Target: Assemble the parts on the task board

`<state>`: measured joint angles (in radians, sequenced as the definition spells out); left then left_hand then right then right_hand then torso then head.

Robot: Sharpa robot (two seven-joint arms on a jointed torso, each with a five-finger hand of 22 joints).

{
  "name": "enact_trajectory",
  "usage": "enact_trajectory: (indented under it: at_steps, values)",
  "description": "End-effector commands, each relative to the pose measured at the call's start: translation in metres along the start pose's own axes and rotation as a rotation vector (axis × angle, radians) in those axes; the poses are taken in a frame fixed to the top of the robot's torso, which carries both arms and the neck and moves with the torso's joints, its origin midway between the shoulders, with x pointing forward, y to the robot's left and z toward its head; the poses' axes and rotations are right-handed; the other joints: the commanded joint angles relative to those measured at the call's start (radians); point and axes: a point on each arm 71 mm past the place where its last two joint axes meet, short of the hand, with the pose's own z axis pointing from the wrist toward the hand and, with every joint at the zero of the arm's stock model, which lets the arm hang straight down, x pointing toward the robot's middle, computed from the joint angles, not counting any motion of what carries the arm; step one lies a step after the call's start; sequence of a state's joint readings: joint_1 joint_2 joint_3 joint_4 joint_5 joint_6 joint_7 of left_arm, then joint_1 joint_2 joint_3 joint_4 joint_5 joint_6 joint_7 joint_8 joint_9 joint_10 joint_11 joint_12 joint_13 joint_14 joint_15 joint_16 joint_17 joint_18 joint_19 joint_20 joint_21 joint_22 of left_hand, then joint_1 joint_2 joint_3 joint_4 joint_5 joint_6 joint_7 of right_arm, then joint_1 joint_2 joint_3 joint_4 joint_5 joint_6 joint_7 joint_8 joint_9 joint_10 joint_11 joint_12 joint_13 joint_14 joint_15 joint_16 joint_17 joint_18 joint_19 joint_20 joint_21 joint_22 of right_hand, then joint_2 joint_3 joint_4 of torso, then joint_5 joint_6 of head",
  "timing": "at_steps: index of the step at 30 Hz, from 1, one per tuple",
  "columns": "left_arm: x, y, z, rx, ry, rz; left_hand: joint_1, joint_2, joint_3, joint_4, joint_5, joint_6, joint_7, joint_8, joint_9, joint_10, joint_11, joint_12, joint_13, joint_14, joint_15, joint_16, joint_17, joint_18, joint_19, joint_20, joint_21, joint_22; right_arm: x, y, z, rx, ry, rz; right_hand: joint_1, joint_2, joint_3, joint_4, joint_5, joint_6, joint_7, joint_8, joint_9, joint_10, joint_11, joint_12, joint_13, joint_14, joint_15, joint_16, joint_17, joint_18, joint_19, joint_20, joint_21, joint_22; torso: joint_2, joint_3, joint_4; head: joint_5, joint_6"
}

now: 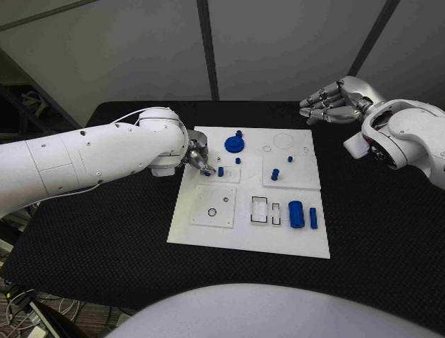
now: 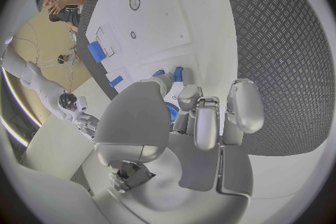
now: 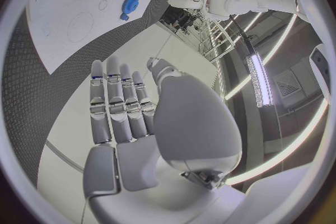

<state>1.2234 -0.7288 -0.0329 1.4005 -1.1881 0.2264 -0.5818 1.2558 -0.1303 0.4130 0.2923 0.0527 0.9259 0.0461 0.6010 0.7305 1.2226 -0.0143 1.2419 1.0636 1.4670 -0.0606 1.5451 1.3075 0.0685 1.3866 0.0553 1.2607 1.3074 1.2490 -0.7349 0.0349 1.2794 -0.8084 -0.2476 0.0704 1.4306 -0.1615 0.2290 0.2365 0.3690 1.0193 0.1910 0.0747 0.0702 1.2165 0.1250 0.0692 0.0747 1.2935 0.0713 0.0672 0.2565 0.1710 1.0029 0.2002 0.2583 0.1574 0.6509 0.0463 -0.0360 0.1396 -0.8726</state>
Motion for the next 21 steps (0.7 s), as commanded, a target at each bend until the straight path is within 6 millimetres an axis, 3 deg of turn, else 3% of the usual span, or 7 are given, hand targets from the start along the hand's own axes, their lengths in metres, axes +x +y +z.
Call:
enact_trajectory:
  at_steps: [1,13,21]
  values:
    - [0.0054,0.0021,0.0020,-0.018,0.032,0.018,-0.013,-0.001,-0.010,0.000,-0.005,0.007,0.003,0.000,-0.001,0.007,0.000,0.006,0.001,0.091,-0.006,0.005,0.229,0.006,0.001,-0.007,0.002,0.117,0.0000,0.0015,0.0004,-0.006,0.006,-0.001,-0.012,0.001,-0.006,-0.001,0.003,-0.004,0.005,-0.002,-0.001,-0.006,0.002,-0.001,-0.001,-0.006,0.003,-0.002,-0.001,0.012,0.006,-0.001,-0.005,-0.001,0.000,0.0002,0.0005,0.000,0.000]
    - [0.0020,0.0049,0.0038,-0.034,0.001,-0.004,-0.119,-0.012,-0.099,0.002,-0.005,0.015,0.005,-0.004,-0.006,0.005,0.001,0.005,-0.004,0.090,-0.007,0.003,0.226,0.005,0.004,-0.009,0.000,0.120,-0.0004,0.0012,0.0001,-0.005,0.005,-0.001,-0.015,0.002,-0.008,0.001,0.003,-0.005,0.005,-0.002,-0.001,-0.007,0.003,-0.001,-0.001,-0.006,0.004,-0.002,-0.001,0.012,0.006,-0.001,-0.007,-0.002,0.000,-0.0001,0.0002,-0.002,0.000]
    - [-0.0013,0.0096,0.0025,-0.041,-0.030,-0.028,-0.166,-0.002,-0.146,0.002,-0.004,0.017,0.004,-0.006,-0.008,0.002,0.001,0.002,-0.010,0.089,-0.007,0.000,0.222,0.005,0.005,-0.009,-0.003,0.121,-0.0010,0.0008,-0.0003,-0.004,0.004,-0.002,-0.015,0.002,-0.009,0.001,0.003,-0.005,0.006,-0.002,-0.001,-0.007,0.003,-0.001,-0.001,-0.007,0.004,-0.002,-0.001,0.012,0.006,-0.001,-0.007,-0.003,0.000,-0.0005,0.0004,-0.005,0.000]
